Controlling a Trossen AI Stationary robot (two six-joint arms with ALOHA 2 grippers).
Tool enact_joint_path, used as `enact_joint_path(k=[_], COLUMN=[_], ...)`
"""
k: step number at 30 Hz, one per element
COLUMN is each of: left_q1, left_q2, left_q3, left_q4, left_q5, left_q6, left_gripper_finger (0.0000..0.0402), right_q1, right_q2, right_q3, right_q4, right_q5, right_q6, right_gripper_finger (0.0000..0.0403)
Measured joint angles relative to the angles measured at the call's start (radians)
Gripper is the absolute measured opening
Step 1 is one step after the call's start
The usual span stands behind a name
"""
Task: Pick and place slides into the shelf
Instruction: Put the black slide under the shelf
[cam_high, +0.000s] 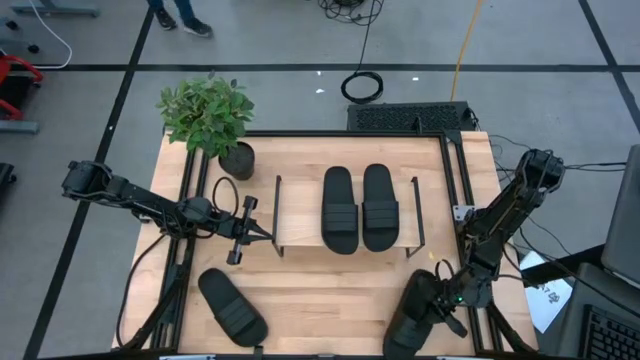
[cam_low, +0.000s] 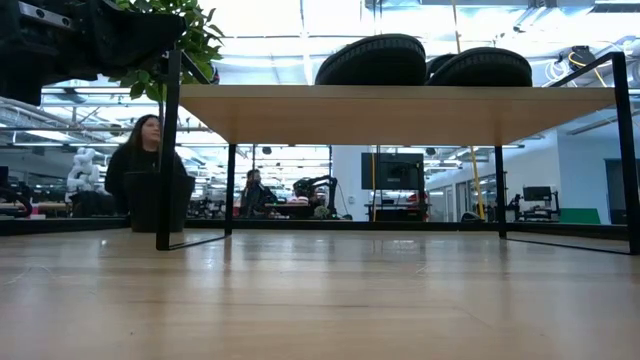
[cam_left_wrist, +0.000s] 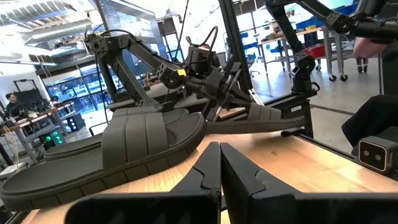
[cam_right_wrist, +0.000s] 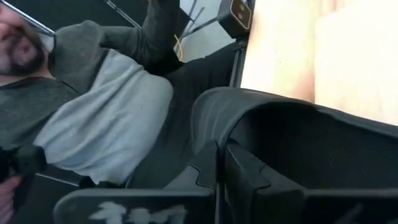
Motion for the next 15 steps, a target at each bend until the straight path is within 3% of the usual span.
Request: enact_joint_path(k=[15], left_q1=[0.0], left_q2=[0.0], left_q3=[0.0], left_q4=[-0.001], left_q5=[0.0], left_q6=[0.0], left_gripper_finger=[0.0003], right_q1=[-0.143], right_q2=[0.029], right_q3=[0.024], right_q4=[-0.025], right_q5=[-0.177], right_q6=[-0.016], right_gripper_finger=[0.0006])
